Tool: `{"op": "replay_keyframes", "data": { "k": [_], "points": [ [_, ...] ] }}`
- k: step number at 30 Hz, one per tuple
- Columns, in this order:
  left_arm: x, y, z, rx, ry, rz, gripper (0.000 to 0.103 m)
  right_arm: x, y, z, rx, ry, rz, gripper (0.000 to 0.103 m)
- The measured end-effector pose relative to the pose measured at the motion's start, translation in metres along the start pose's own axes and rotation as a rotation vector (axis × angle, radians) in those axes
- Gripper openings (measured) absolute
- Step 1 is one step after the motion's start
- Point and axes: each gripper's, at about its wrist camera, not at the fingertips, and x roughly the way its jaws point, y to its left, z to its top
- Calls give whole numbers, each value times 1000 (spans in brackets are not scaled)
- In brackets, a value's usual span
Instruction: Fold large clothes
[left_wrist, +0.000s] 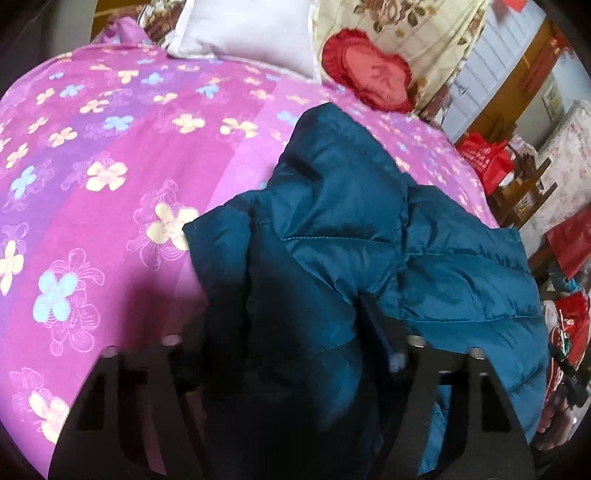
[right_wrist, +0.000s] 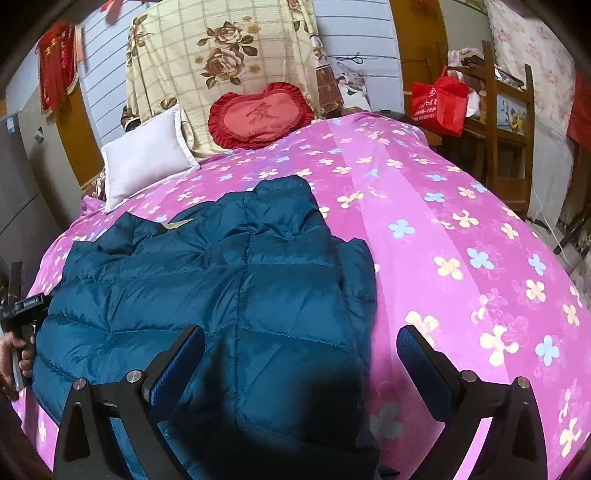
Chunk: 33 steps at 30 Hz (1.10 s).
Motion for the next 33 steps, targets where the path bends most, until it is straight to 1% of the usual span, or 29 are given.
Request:
{"op": "replay_keyframes", "data": {
  "k": [1, 2, 3, 4, 5, 7, 8, 11, 13, 14, 15, 16, 17, 18, 19, 20, 21, 23, 24, 25, 26, 27, 28, 29, 31, 32, 33],
  "points": [
    [-4, -2, -3, 11, -35, 7, 46, 1, -2, 0, 4, 6, 3, 103],
    [-6, -4, -5, 29, -61, 19, 42, 3, -4, 1, 13, 16, 9, 103],
    [-8, -8, -9, 48, -80, 35, 36, 5, -8, 0, 27, 28, 17, 103],
    [-11, -15, -12, 86, -104, 69, 31, 7, -11, 0, 43, 39, 23, 103],
    [-11, -22, -16, 122, -123, 104, 30, 9, -16, -1, 65, 51, 32, 103],
    [-11, -29, -19, 164, -139, 152, 29, 13, -28, -1, 116, 68, 56, 103],
    [-9, -29, -19, 167, -135, 155, 29, 14, -31, -2, 131, 71, 67, 103],
    [-5, -23, -18, 150, -118, 138, 33, 22, -44, 1, 175, 82, 122, 103],
    [0, -20, -16, 132, -103, 135, 41, 32, -49, 7, 180, 98, 145, 103],
    [2, -19, -15, 126, -96, 138, 42, 39, -51, 10, 184, 117, 167, 103],
    [2, -19, -15, 122, -91, 143, 47, 49, -54, 12, 191, 148, 202, 103],
    [3, -19, -14, 114, -83, 147, 55, 55, -55, 13, 197, 169, 218, 103],
    [5, -15, -12, 91, -68, 151, 60, 63, -57, 14, 203, 191, 234, 103],
    [6, -12, -11, 70, -59, 149, 68, 68, -58, 14, 210, 205, 246, 103],
    [9, -6, -8, 35, -42, 132, 72, 77, -61, 14, 232, 232, 278, 103],
    [9, -2, -7, 14, -41, 107, 73, 81, -64, 13, 244, 234, 299, 103],
    [9, -2, -6, 12, -39, 101, 74, 83, -64, 15, 245, 232, 315, 103],
    [10, -6, -7, 26, -38, 114, 75, 87, -62, 17, 229, 237, 352, 103],
    [10, -6, -7, 27, -38, 113, 74, 90, -56, 18, 206, 238, 390, 103],
    [10, -6, -7, 26, -39, 106, 64, 91, -51, 18, 179, 239, 419, 102],
    [9, -7, -8, 30, -40, 71, 54, 92, -43, 16, 140, 243, 441, 96],
    [6, -11, -10, 48, -54, 71, 44, 90, -37, 16, 111, 238, 438, 87],
    [2, -18, -12, 75, -74, 92, 34, 89, -36, 15, 104, 235, 438, 77],
    [-1, -26, -15, 111, -89, 121, 31, 84, -34, 16, 92, 218, 433, 71],
    [-6, -38, -19, 156, -106, 172, 19, 72, -28, 18, 38, 177, 412, 48],
    [-12, -45, -20, 160, -117, 195, 17, 63, -21, 20, -8, 145, 386, 43],
    [-18, -48, -20, 157, -126, 206, 15, 55, -17, 20, -39, 123, 364, 35]
  ]
}}
